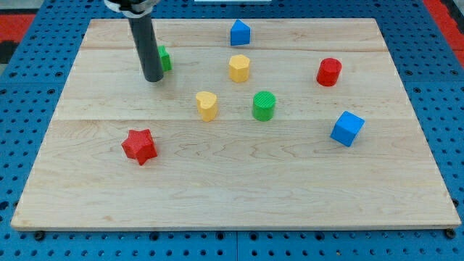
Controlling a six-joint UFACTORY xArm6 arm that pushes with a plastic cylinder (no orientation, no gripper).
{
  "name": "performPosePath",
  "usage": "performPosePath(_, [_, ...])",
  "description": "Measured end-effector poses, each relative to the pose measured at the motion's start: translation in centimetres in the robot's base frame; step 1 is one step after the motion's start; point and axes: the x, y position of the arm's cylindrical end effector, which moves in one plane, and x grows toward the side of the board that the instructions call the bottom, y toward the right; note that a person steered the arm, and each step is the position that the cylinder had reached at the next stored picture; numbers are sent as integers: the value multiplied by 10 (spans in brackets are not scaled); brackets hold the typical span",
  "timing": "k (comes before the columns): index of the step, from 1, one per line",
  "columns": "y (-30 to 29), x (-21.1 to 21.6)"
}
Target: Place the green star parallel to the blue triangle
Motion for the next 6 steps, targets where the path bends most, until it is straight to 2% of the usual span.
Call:
performPosePath(2, [5,-21])
performPosePath(6, [4,-93])
